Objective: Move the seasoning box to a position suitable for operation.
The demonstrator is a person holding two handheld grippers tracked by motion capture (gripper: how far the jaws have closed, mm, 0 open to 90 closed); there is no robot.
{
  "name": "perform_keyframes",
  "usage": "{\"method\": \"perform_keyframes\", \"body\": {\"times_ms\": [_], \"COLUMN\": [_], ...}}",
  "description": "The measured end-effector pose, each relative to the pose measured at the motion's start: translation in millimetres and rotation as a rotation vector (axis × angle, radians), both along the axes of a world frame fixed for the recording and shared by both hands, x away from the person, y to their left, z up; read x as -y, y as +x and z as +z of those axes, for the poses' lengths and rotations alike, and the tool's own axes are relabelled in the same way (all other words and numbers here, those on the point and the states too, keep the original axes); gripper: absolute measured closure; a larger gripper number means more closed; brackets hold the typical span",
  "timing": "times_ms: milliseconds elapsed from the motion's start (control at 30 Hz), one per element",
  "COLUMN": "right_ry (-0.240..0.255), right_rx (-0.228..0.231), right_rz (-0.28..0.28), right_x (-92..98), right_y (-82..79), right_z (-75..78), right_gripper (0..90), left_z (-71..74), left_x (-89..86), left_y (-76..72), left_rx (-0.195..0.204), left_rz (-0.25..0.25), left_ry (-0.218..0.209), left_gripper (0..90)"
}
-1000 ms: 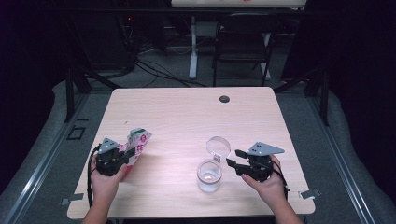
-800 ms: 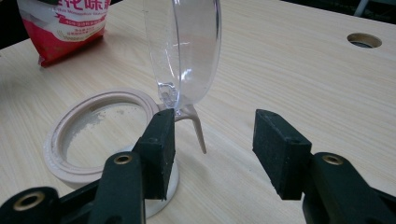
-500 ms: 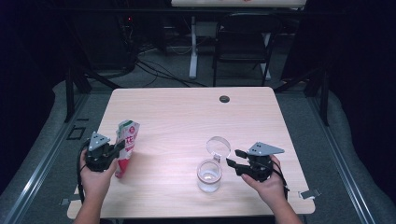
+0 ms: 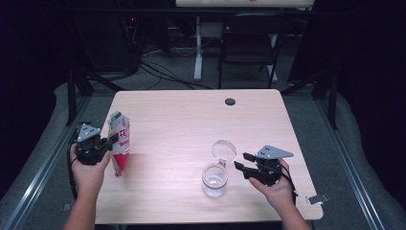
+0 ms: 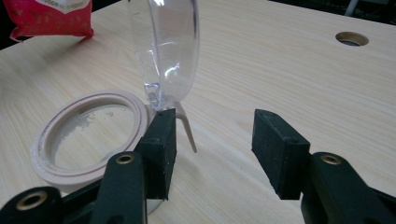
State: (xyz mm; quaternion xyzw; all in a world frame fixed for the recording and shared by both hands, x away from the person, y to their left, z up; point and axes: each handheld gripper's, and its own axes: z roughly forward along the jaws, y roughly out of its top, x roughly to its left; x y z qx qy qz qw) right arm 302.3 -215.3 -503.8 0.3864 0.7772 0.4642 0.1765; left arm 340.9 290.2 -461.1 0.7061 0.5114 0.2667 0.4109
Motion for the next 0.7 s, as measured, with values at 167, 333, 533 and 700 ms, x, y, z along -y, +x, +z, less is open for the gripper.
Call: {"method": "perform_keyframes", "body": {"times_ms": [167, 333, 533, 700], "right_ry": [0.008, 0.008, 0.007, 0.008], "right_rx": [0.007, 0.008, 0.01, 0.01], "right_rz": [-0.009, -0.011, -0.012, -0.012], "right_x": [3.8, 4.3, 5.8, 6.0], "right_y": [0.5, 0.3, 0.1, -0.2], "right_z": [2.0, 3.0, 4.0, 4.2], "right_gripper": [49.9, 49.9, 49.9, 49.9], "left_z": [10.2, 18.8, 25.5, 23.1], "left_x": [0.9, 10.9, 27.0, 46.6], "left_y": [1.0, -0.5, -1.4, 1.1], "left_rx": [0.022, 0.032, 0.031, 0.014], "left_rz": [-0.005, -0.04, -0.104, -0.169], "left_ry": [-0.012, -0.002, -0.019, -0.022], "left_gripper": [90.0, 90.0, 90.0, 90.0]}}
